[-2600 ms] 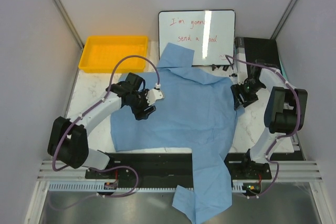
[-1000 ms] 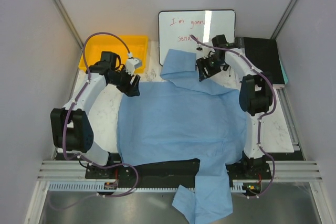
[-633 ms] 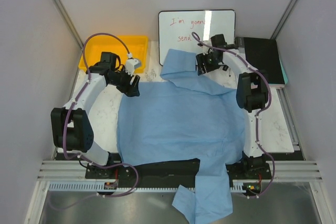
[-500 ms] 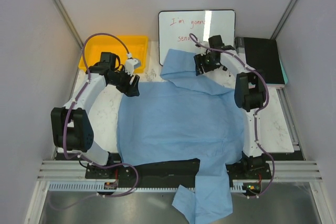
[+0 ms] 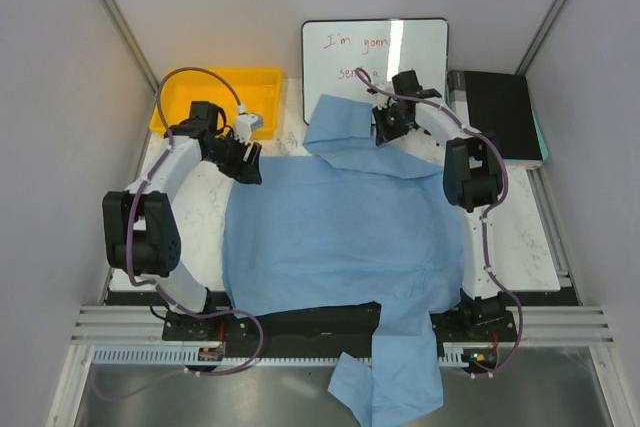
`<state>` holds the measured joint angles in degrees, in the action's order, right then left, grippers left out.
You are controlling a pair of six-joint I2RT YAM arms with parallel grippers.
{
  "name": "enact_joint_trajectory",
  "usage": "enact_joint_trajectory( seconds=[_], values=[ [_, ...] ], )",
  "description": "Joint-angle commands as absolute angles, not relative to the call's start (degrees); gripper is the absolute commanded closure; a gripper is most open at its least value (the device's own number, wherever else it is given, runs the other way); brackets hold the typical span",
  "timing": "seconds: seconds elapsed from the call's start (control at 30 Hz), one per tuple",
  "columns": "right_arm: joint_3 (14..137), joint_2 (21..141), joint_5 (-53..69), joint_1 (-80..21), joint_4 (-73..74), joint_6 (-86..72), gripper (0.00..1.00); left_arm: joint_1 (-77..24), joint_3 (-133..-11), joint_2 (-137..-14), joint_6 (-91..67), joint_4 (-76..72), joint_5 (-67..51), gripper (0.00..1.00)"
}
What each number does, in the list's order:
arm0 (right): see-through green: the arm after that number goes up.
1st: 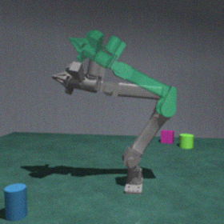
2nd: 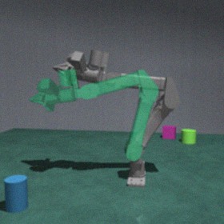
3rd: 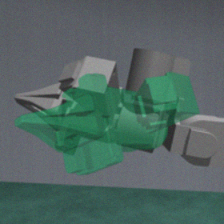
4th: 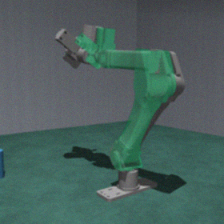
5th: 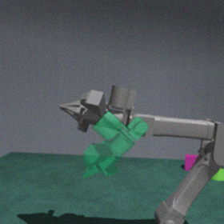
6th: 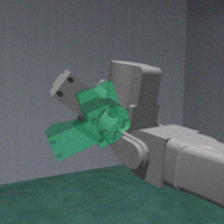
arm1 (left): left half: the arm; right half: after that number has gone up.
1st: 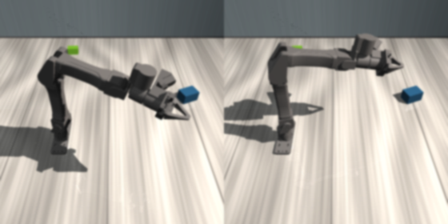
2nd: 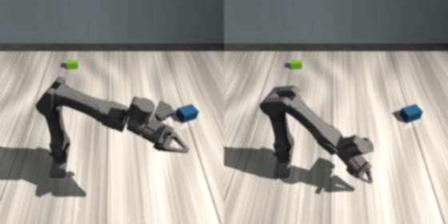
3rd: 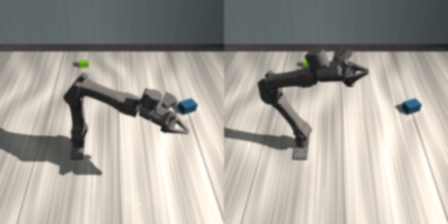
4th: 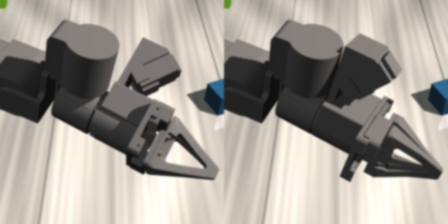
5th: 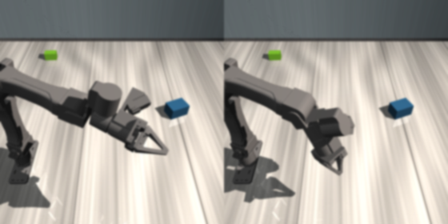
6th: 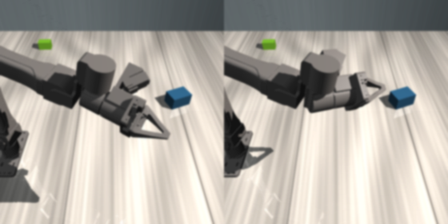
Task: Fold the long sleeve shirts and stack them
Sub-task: Fold the shirt
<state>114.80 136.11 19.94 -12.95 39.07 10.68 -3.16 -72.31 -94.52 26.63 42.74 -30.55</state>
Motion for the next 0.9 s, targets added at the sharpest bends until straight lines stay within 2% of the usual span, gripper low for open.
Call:
enact_joint_trajectory(
  seconds=[0.0,0.17,0.33,0.47,0.6,0.8,0.87],
  values=[
    [118.1,128.1,21.6,-11.2,38.2,10.0,1.0,-2.4,-76.5,-96.7,24.6,40.6,-33.7,0.33],
    [121.3,124.0,21.4,-7.2,36.8,9.5,1.0,-2.3,-79.3,-99.3,25.6,39.0,-32.9,0.36],
    [123.6,125.4,20.0,-5.5,36.8,10.6,1.0,-2.2,-82.5,-103.8,28.2,37.1,-33.2,0.37],
    [123.7,126.4,17.6,-4.7,34.1,10.7,1.0,-2.1,-85.2,-108.2,32.5,35.9,-34.0,0.44],
    [125.2,127.9,16.3,-4.7,32.9,11.7,1.0,-2.1,-85.7,-110.3,37.9,35.1,-35.8,0.46],
    [120.3,126.8,15.2,-4.5,32.9,14.1,1.0,-2.1,-88.1,-114.1,41.5,35.1,-34.1,0.47],
    [119.3,126.7,15.7,-4.6,32.7,14.2,1.0,-2.1,-88.6,-115.0,42.6,34.5,-33.5,0.53]
  ],
)
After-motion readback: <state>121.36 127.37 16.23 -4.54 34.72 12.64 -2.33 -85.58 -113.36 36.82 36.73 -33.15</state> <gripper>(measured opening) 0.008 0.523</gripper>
